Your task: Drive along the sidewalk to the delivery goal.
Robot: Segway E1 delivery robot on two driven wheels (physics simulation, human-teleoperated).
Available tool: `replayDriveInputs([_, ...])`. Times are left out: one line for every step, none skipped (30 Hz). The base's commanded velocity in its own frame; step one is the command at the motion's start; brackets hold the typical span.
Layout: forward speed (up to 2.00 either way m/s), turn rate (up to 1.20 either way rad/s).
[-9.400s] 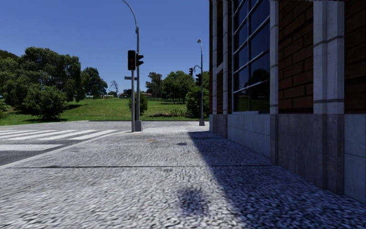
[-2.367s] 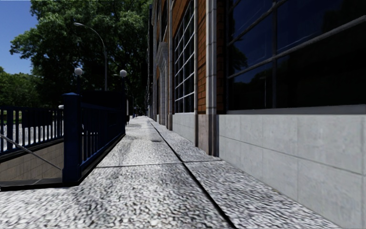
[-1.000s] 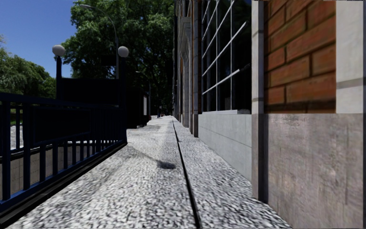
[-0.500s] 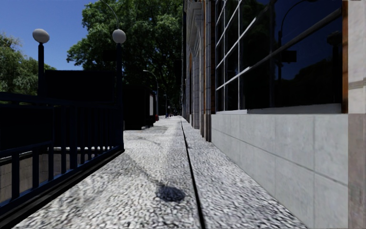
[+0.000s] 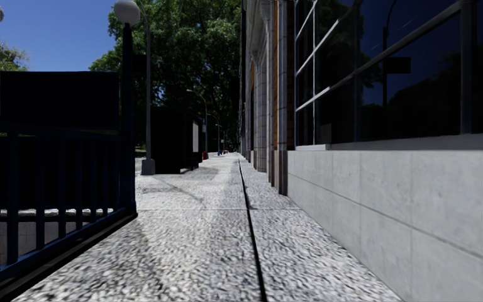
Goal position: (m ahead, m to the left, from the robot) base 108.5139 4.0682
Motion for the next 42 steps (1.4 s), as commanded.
replayDriveInputs([2.0,0.04])
replayDriveInputs([2.0,0.07])
replayDriveInputs([2.0,0.07])
replayDriveInputs([2.0,0.09])
replayDriveInputs([2.0,0.1])
replayDriveInputs([2.0,0.14])
replayDriveInputs([2.0,0.14])
replayDriveInputs([2.0,0.19])
replayDriveInputs([2.0,0.22])
replayDriveInputs([2.0,0.23])
replayDriveInputs([2.0,0.23])
replayDriveInputs([2.0,0.24])
replayDriveInputs([2.0,0.25])
replayDriveInputs([2.0,0.25])
replayDriveInputs([2.0,0.25])
replayDriveInputs([2.0,0.25])
replayDriveInputs([2.0,0.25])
replayDriveInputs([2.0,0.25])
replayDriveInputs([2.0,0.26])
replayDriveInputs([2.0,0.26])
replayDriveInputs([2.0,0.26])
replayDriveInputs([2.0,0.26])
replayDriveInputs([2.0,0.0])
replayDriveInputs([2.0,0.0])
replayDriveInputs([2.0,0.0])
replayDriveInputs([2.0,0.0])
replayDriveInputs([2.0,0.0])
replayDriveInputs([2.0,0.0])
replayDriveInputs([2.0,0.0])
replayDriveInputs([2.0,0.0])
replayDriveInputs([2.0,0.0])
replayDriveInputs([2.0,0.0])
replayDriveInputs([2.0,0.0])
replayDriveInputs([2.0,0.0])
replayDriveInputs([2.0,0.0])
replayDriveInputs([2.0,0.0])
replayDriveInputs([2.0,0.0])
replayDriveInputs([2.0,0.0])
replayDriveInputs([2.0,0.0])
replayDriveInputs([2.0,0.0])
replayDriveInputs([2.0,0.0])
replayDriveInputs([2.0,0.0])
